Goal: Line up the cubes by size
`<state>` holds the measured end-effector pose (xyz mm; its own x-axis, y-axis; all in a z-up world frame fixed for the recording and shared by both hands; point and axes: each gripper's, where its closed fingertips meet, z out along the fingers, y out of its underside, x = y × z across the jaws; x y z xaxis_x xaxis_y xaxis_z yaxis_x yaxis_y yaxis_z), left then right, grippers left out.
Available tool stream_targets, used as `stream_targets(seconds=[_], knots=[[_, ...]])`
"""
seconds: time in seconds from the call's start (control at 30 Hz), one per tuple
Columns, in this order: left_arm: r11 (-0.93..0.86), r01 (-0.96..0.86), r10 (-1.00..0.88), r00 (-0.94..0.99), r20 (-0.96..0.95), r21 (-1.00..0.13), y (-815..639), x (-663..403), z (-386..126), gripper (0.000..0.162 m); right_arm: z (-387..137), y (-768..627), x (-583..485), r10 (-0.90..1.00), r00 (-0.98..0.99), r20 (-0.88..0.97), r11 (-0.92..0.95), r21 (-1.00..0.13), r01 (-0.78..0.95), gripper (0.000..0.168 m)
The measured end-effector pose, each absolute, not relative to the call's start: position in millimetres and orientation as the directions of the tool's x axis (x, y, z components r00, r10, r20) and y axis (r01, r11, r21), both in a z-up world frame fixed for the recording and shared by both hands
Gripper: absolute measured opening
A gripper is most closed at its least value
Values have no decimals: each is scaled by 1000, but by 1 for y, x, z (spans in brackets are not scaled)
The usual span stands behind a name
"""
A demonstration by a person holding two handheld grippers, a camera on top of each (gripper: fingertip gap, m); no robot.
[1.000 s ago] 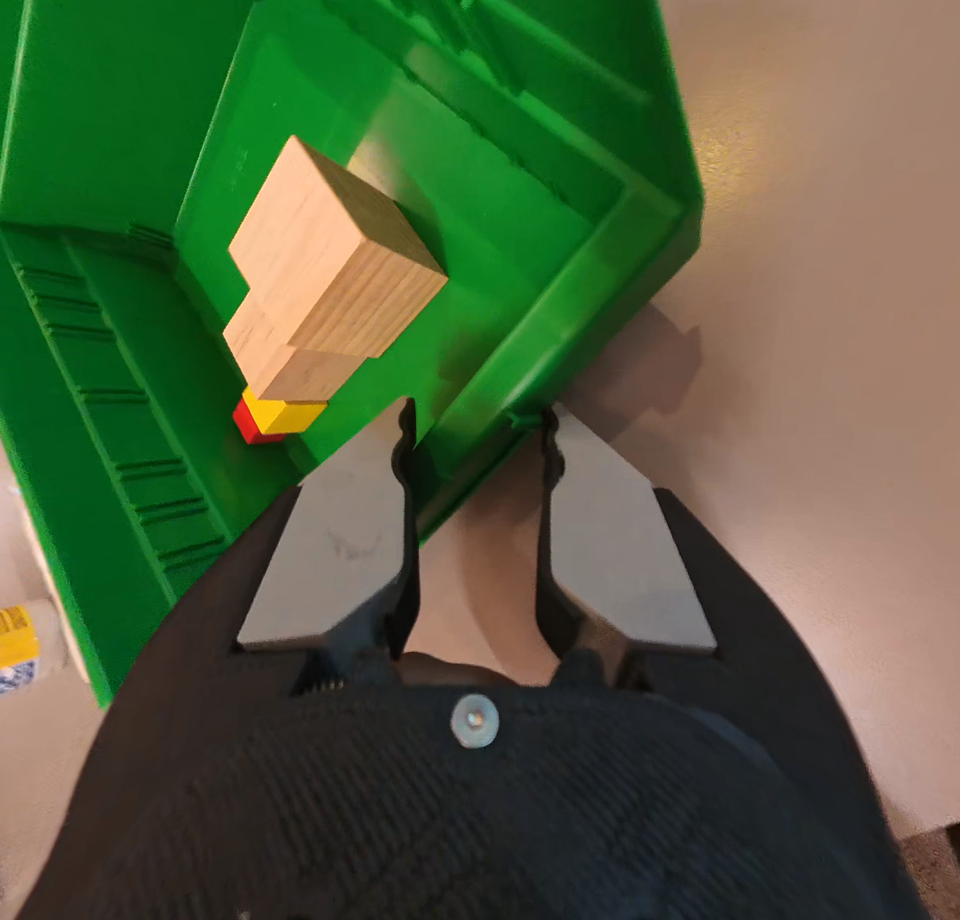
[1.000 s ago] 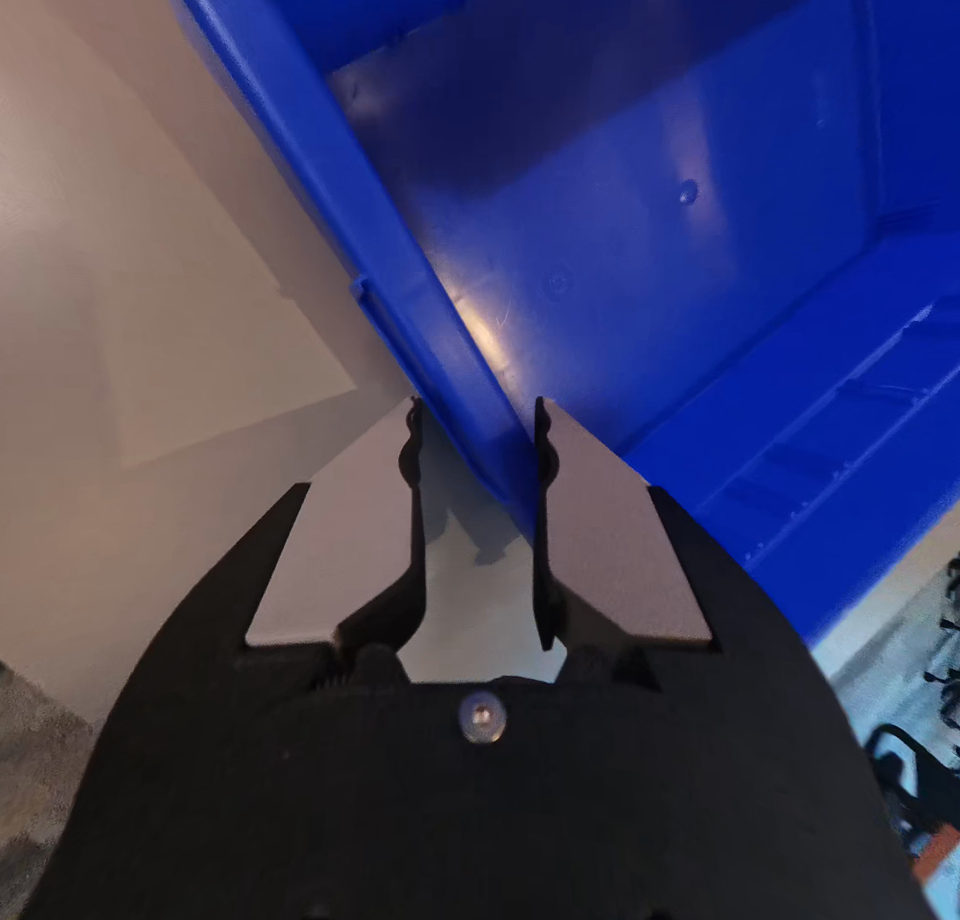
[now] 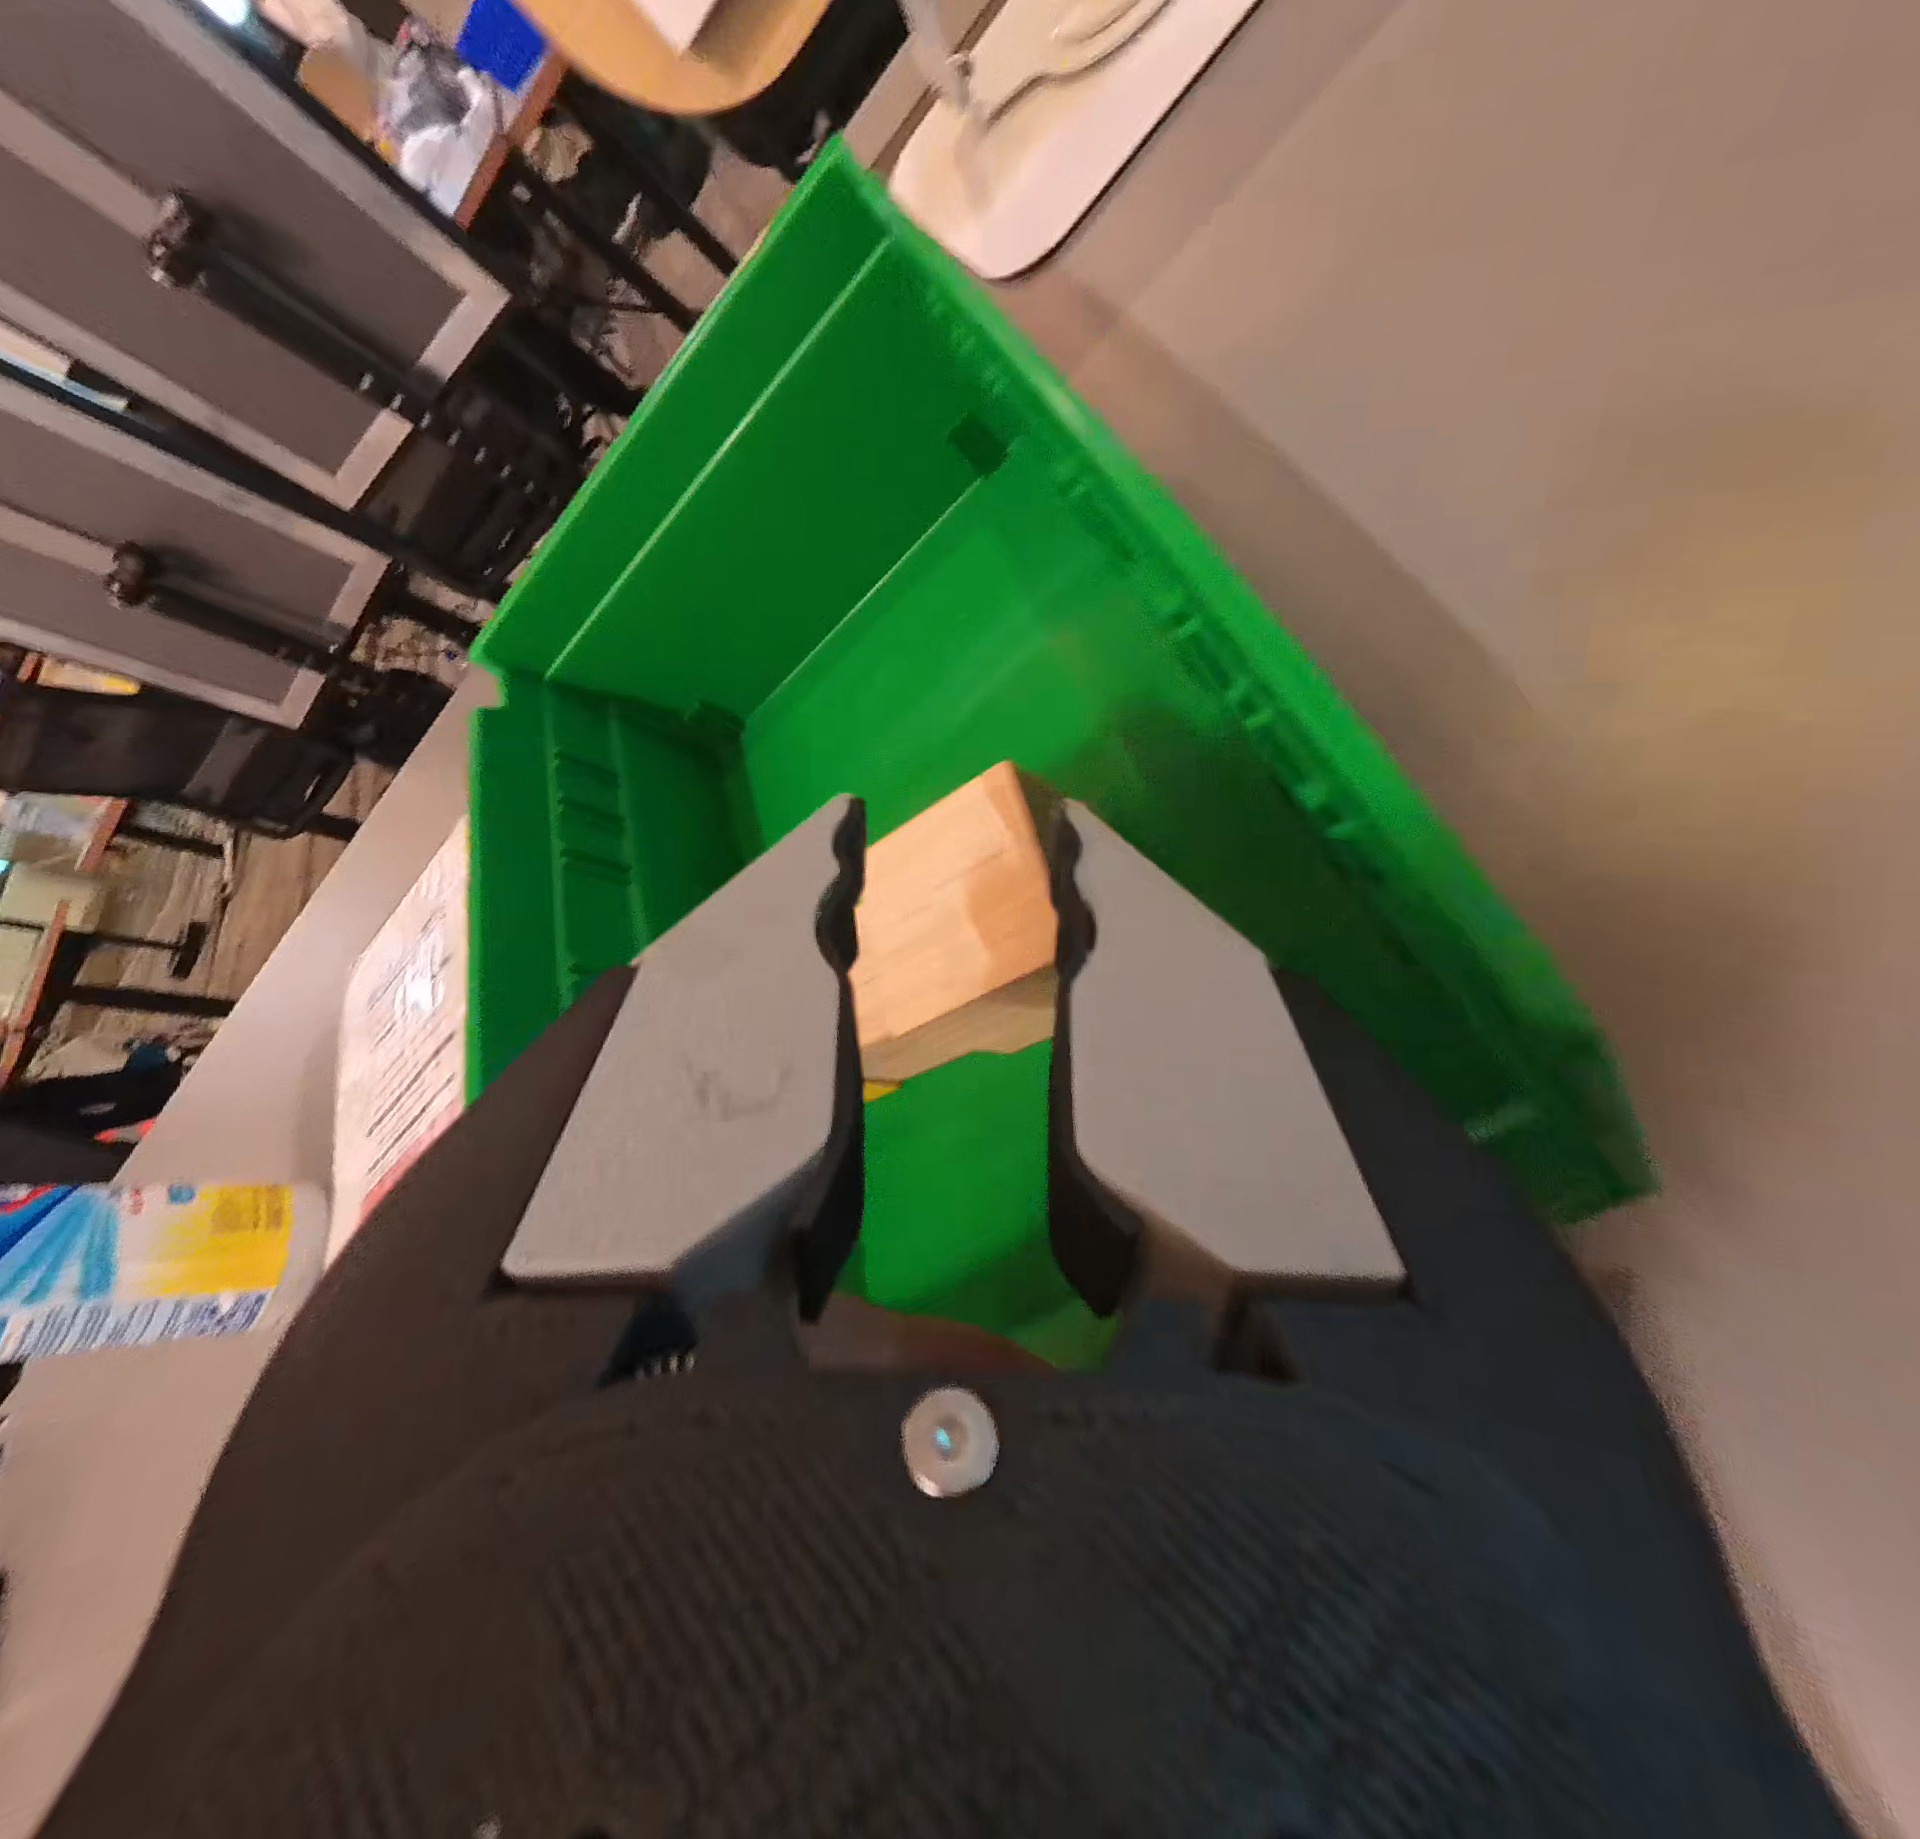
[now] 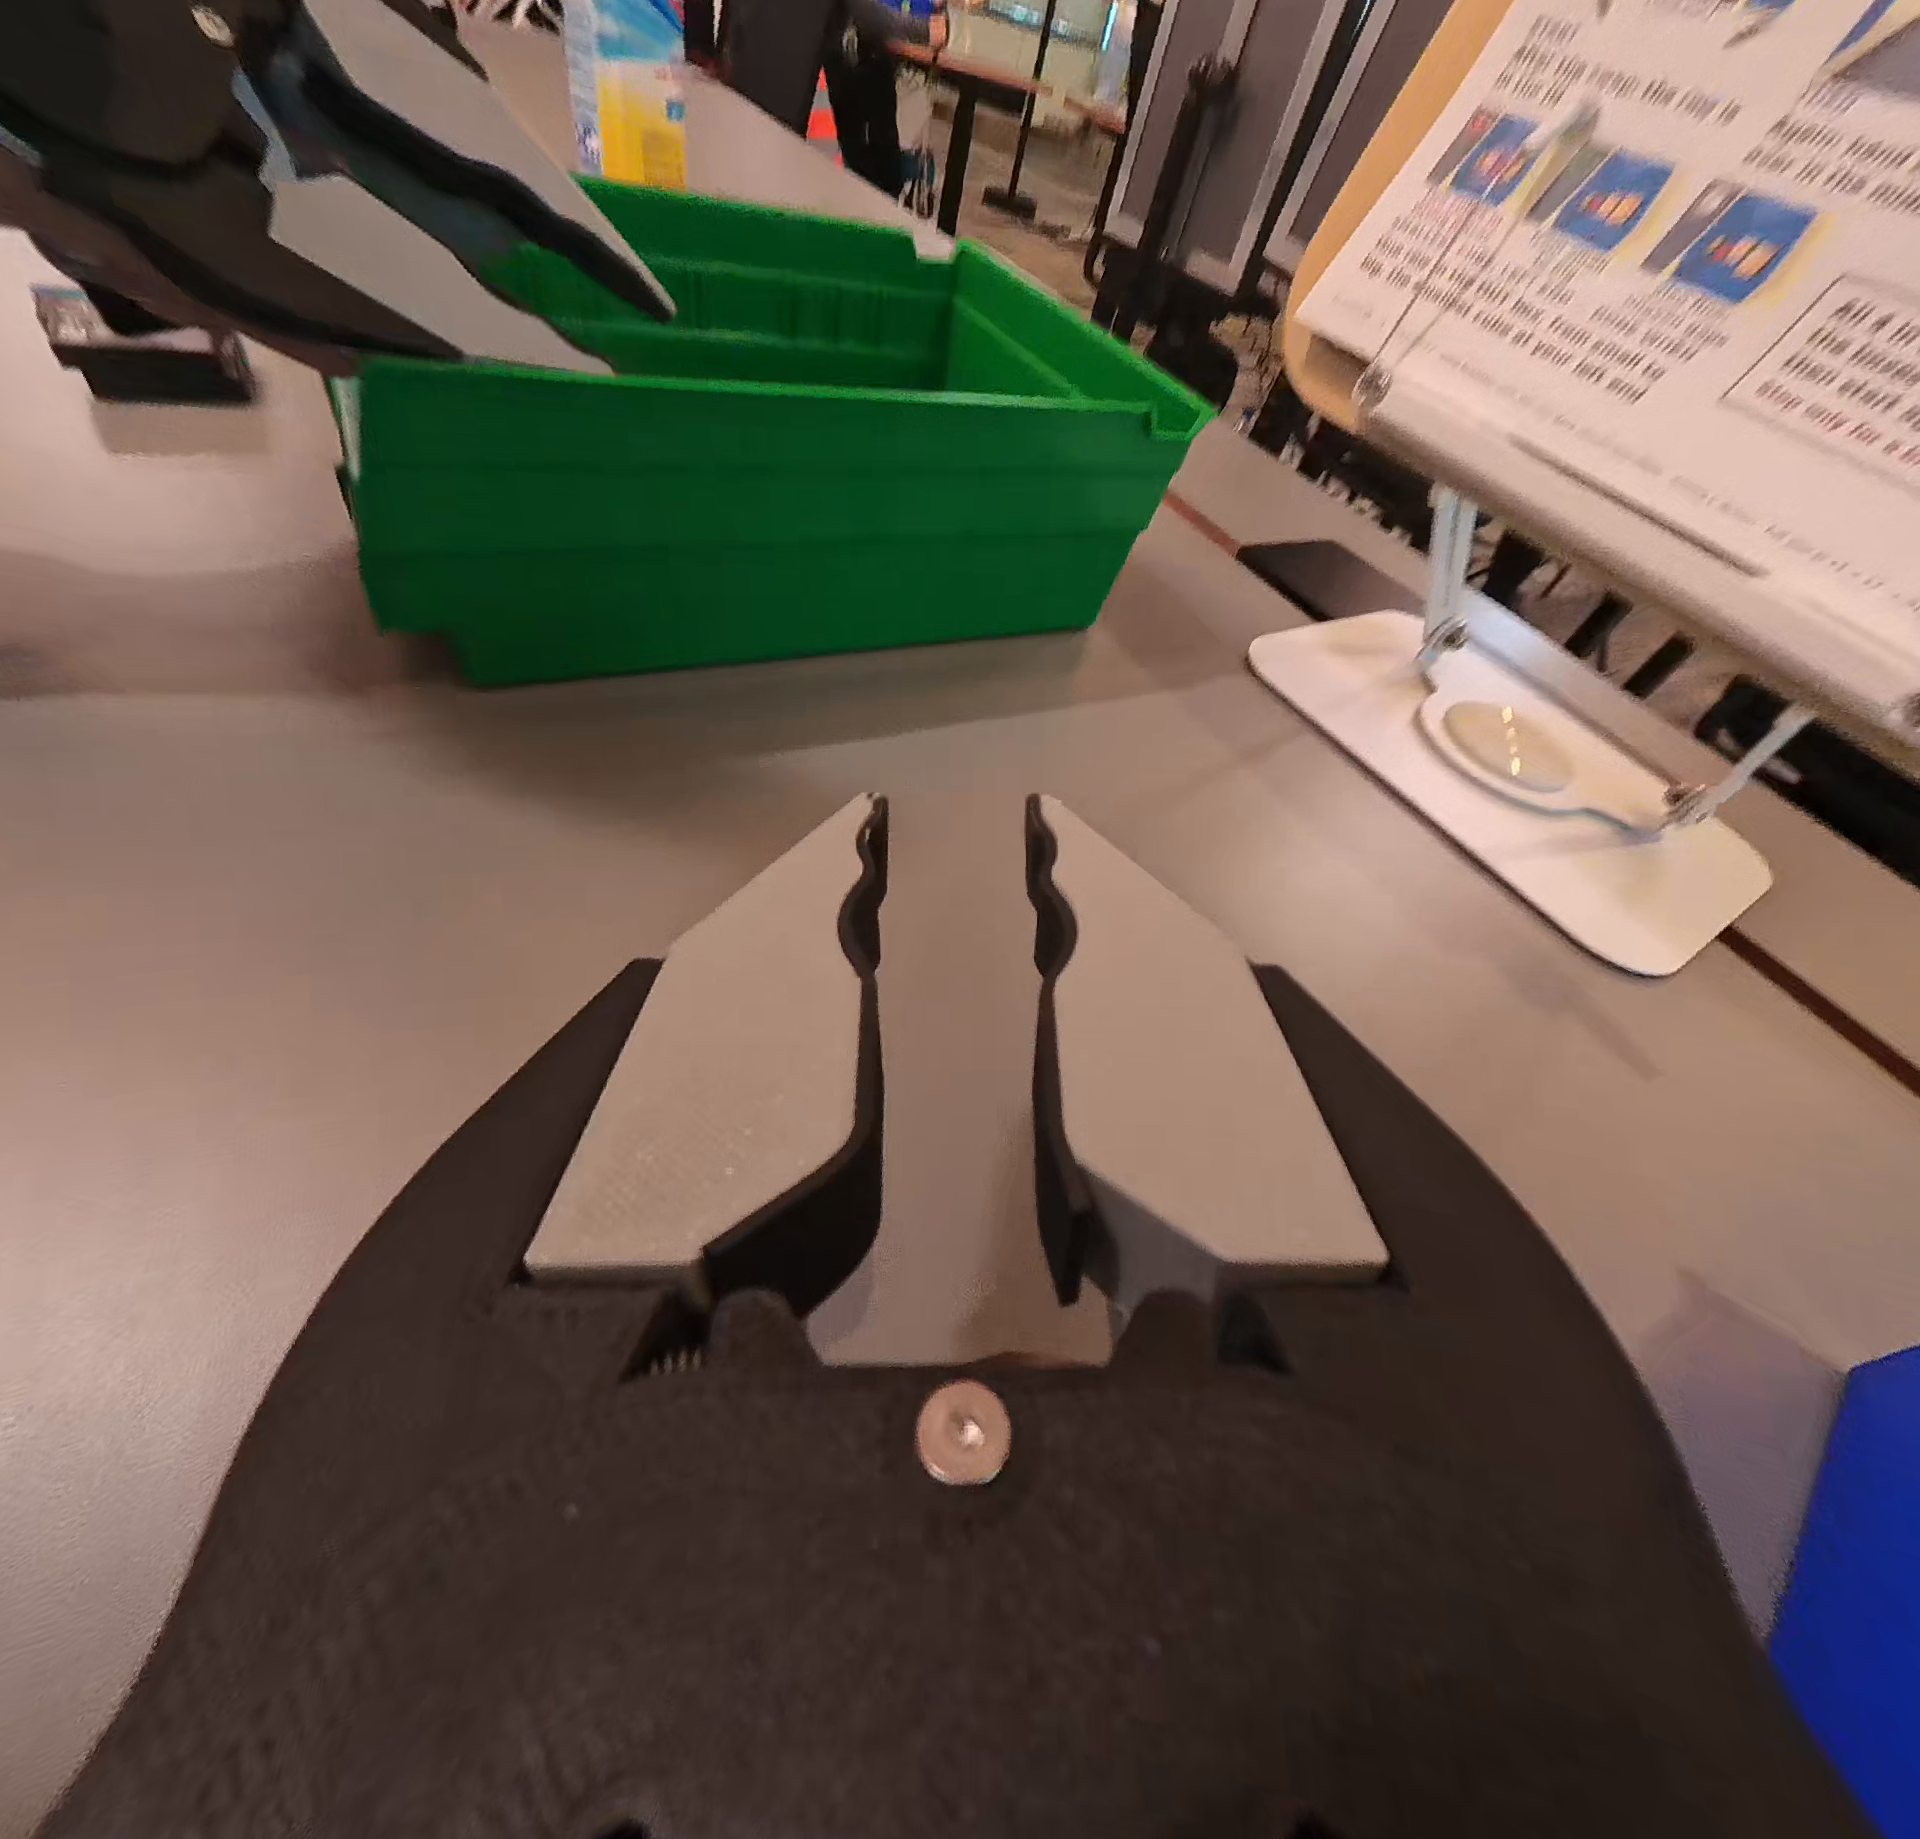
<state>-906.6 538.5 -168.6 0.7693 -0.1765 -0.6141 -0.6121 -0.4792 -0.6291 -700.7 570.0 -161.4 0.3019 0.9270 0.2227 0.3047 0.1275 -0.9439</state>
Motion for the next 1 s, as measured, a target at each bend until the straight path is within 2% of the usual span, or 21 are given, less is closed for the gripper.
stream_targets(seconds=[0.17,0.27,0.37,0.6,0.7,0.77,1.0], knots=[[-523,-556,-75,785,-615,-646,530,-942,-162,33,-146,568,-694,912,332,242,158,-953,260,23],[-466,-568,-66,787,-614,-678,530,-930,-151,33,-144,567,-694,895,332,296,206,-937,280,24],[-423,-566,-57,796,-602,-708,527,-911,-143,33,-152,577,-690,875,368,313,184,-921,344,35],[-546,-545,-48,778,-626,-636,502,-941,-173,35,-155,595,-672,880,449,152,6,-951,310,42],[-598,-516,-28,779,-627,-614,495,-967,-185,34,-148,592,-671,888,437,142,11,-957,289,42],[-602,-493,-19,795,-606,-628,494,-975,-187,21,-148,587,-673,896,419,150,23,-955,294,42],[-599,-505,-61,802,-594,-622,504,-968,-185,29,-155,568,-684,905,358,230,103,-934,341,38]])
